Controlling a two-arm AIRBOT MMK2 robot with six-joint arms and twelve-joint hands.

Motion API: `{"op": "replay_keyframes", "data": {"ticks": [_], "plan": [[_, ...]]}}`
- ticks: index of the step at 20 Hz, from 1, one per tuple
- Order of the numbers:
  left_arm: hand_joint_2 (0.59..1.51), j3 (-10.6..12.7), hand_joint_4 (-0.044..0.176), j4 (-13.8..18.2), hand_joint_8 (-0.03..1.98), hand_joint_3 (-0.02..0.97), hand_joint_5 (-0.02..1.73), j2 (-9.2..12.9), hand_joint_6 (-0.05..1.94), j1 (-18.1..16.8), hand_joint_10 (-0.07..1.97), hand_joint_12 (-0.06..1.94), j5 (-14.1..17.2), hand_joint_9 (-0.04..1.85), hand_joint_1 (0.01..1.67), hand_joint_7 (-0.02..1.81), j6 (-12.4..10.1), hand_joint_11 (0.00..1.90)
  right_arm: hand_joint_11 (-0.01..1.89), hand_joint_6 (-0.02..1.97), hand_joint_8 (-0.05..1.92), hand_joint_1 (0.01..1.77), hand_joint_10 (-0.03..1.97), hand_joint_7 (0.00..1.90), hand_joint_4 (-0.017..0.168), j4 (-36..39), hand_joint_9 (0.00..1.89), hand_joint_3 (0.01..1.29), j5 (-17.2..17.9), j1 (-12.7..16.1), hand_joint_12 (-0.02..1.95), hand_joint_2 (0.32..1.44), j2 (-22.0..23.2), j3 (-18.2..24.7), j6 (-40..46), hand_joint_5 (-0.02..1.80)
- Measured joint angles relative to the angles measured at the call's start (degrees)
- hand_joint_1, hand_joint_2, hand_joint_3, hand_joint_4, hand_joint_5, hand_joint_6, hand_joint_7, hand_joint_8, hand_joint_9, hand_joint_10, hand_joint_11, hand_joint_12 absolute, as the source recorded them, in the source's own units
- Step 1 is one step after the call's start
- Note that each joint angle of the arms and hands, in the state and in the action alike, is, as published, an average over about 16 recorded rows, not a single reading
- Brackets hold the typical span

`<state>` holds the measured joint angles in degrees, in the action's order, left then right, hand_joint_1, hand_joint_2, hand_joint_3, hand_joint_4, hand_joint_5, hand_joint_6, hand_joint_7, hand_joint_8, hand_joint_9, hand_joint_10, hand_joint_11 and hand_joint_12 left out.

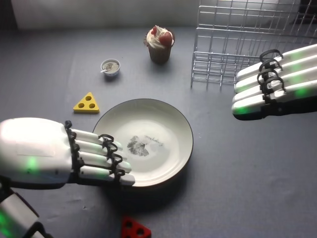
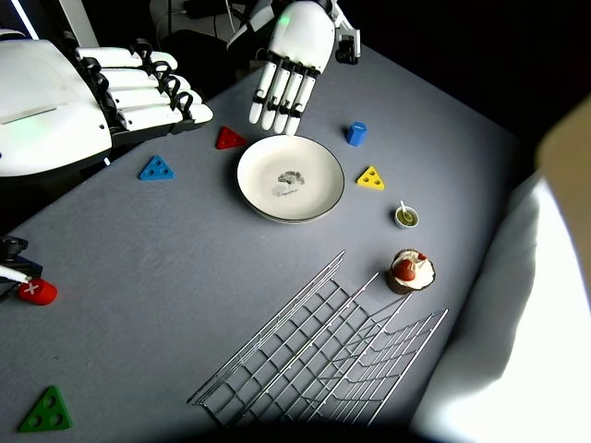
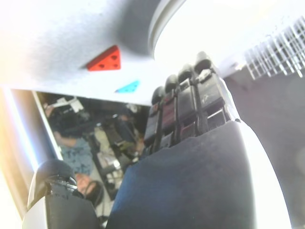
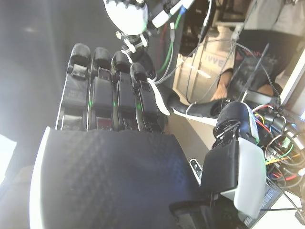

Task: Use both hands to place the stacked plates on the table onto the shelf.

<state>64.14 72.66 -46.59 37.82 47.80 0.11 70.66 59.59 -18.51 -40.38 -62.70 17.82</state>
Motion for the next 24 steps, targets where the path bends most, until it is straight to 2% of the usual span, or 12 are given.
{"op": "replay_keyframes", "data": {"ticks": [10,18,24], "plan": [[0.890,3.6,0.000,-2.1,0.00,0.013,0.09,-3.9,0.01,0.9,0.02,0.06,-2.5,0.11,0.17,0.12,0.0,0.12,0.18,0.01,0.00,0.11,-0.01,0.21,-0.003,0.1,0.20,0.02,-1.7,-2.0,0.02,0.98,-2.2,0.3,-2.2,0.17],[0.896,6.3,0.000,-2.7,0.00,0.012,0.09,-5.3,0.01,1.5,0.02,0.05,-2.8,0.12,0.18,0.12,0.0,0.11,0.16,0.01,0.00,0.11,-0.01,0.19,-0.003,-2.3,0.18,0.02,-2.9,-4.9,0.02,0.98,-4.1,0.0,-7.2,0.16],[0.895,7.2,-0.002,-2.2,0.00,0.012,0.08,-5.9,0.00,2.4,0.02,0.04,-2.7,0.12,0.18,0.12,0.0,0.11,0.16,0.01,0.00,0.11,-0.01,0.20,-0.003,-4.1,0.19,0.02,-3.9,-5.9,0.02,0.98,-4.8,-0.7,-9.6,0.16]]}}
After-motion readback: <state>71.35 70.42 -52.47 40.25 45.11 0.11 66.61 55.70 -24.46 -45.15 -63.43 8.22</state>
